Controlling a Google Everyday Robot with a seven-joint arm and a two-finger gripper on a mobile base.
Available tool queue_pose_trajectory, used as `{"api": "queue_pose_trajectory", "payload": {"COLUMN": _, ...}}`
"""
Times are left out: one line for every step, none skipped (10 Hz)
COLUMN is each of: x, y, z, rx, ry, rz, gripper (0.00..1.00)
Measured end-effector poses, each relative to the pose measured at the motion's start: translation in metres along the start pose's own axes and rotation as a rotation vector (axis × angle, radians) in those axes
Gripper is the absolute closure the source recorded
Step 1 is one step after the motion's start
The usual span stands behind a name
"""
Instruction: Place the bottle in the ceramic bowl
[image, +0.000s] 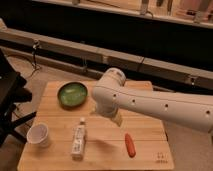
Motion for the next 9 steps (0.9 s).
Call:
{"api": "queue_pose_trajectory", "payload": {"x": -0.002, "y": -0.002, "z": 0.001, "rx": -0.002, "ry": -0.001, "rz": -0.016, "gripper": 0.2}}
{"api": "queue_pose_trajectory", "payload": {"x": -0.003, "y": -0.002, "z": 0.004, "rx": -0.009, "ry": 0.0, "rz": -0.023, "gripper": 0.2}}
{"api": "queue_pose_trajectory", "payload": {"x": -0.006, "y": -0.006, "z": 0.008, "rx": -0.016, "ry": -0.001, "rz": -0.037, "gripper": 0.2}}
{"api": "queue_pose_trajectory", "payload": {"x": -0.01, "y": -0.014, "z": 0.012, "rx": -0.018, "ry": -0.003, "rz": -0.049, "gripper": 0.2}}
{"api": "queue_pose_trajectory", "payload": {"x": -0.014, "y": -0.02, "z": 0.016, "rx": -0.023, "ry": -0.005, "rz": -0.065, "gripper": 0.2}}
{"api": "queue_pose_trajectory", "payload": {"x": -0.018, "y": -0.026, "z": 0.019, "rx": -0.03, "ry": -0.008, "rz": -0.099, "gripper": 0.2}}
{"api": "queue_pose_trajectory", "payload": {"x": -0.021, "y": -0.029, "z": 0.021, "rx": -0.035, "ry": -0.009, "rz": -0.128, "gripper": 0.2}}
{"api": "queue_pose_trajectory", "payload": {"x": -0.022, "y": -0.03, "z": 0.025, "rx": -0.043, "ry": -0.01, "rz": -0.138, "gripper": 0.2}}
{"api": "queue_pose_trajectory", "payload": {"x": -0.023, "y": -0.032, "z": 0.03, "rx": -0.049, "ry": -0.009, "rz": -0.152, "gripper": 0.2}}
